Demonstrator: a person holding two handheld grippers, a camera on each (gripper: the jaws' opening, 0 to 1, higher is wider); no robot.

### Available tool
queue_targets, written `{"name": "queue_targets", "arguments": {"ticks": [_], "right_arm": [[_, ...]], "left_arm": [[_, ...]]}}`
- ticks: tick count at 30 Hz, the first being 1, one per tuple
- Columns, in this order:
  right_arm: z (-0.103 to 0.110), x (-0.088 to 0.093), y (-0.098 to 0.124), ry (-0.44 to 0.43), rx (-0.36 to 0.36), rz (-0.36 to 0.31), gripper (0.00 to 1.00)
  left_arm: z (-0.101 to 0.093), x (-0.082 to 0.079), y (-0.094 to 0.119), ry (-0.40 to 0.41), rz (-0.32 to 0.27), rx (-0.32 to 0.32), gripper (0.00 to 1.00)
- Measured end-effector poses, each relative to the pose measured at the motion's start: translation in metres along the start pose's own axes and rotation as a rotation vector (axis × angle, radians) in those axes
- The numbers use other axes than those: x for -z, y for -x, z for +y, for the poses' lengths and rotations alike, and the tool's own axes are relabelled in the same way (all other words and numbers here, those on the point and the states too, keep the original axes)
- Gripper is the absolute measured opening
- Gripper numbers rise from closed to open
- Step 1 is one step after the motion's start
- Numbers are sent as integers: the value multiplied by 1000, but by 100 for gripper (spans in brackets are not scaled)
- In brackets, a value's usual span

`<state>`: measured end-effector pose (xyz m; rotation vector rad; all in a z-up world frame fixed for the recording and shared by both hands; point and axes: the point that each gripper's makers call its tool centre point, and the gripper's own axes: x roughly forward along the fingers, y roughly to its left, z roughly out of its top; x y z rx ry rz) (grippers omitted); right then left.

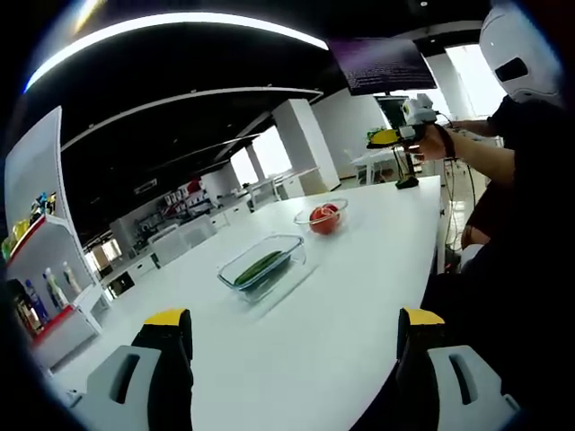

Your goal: Sort the scattered tomatoes and cucumbers on the table and place them into their respective storage containers

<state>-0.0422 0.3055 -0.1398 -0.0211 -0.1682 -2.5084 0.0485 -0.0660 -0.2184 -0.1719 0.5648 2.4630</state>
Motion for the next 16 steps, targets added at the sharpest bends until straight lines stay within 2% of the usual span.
{"name": "queue_targets", "arguments": {"ticks": [2, 4, 7, 9, 12, 15, 16], "right_arm": [[9, -4, 13, 18, -20, 10, 49], [17, -8, 26, 54, -32, 25, 56], [18, -10, 35, 95, -21, 53, 74], [18, -5, 42, 135, -19, 108, 83], [15, 9, 54, 176, 5, 225, 83], [19, 23, 63, 221, -14, 309, 84], [19, 33, 69, 237, -19, 361, 83]], "left_arm": [[2, 0, 1, 1, 1, -7, 94], [4, 0, 2, 1, -1, -13, 94], [3, -2, 3, 0, -5, -14, 94], [3, -2, 4, -2, -4, -16, 94], [5, -1, 6, -4, -1, -21, 94], [6, -1, 8, -3, -2, -25, 94], [7, -1, 8, 0, -3, -26, 94]]}}
